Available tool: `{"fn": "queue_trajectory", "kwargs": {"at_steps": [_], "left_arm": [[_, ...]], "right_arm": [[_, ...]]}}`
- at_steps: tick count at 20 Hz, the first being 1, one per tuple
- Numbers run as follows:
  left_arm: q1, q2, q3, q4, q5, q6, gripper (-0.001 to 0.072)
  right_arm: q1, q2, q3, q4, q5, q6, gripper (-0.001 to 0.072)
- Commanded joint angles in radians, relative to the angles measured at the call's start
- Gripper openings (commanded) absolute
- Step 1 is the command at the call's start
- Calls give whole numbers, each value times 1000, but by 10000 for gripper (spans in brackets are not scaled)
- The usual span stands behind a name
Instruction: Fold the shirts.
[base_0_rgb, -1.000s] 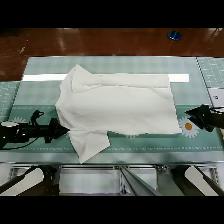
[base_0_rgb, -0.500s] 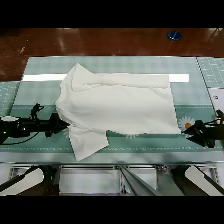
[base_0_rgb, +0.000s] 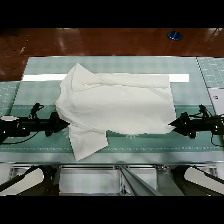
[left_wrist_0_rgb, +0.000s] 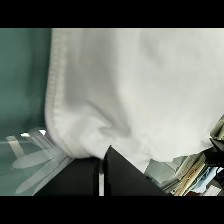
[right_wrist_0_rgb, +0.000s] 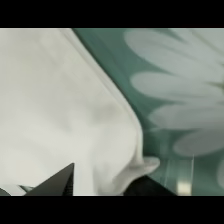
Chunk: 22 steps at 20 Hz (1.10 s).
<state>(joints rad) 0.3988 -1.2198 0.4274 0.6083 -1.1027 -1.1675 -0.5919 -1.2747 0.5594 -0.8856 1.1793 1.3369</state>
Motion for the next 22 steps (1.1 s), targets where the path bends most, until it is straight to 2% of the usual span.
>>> {"fn": "queue_trajectory", "kwargs": {"at_steps": [1,2,5,8,11,15,18,22], "left_arm": [[0,-1,5,-18,20,8,24],[0,0,23,-24,15,8,24],[0,28,195,-62,-63,8,23],[0,119,497,-185,-103,3,23],[5,198,849,-177,-102,-38,23],[35,315,1213,26,-106,-150,23],[40,492,1261,286,-105,-233,23],[-14,711,1261,616,-103,-280,23]], "right_arm": [[69,-45,14,154,-100,-73,113],[97,-45,35,195,-86,-124,22],[201,-23,238,210,34,-145,21],[291,61,574,179,51,-68,21],[312,137,930,112,53,5,21],[312,297,1196,-3,95,51,21],[312,480,1210,-42,137,50,21],[312,673,1210,-148,187,96,21]]}}
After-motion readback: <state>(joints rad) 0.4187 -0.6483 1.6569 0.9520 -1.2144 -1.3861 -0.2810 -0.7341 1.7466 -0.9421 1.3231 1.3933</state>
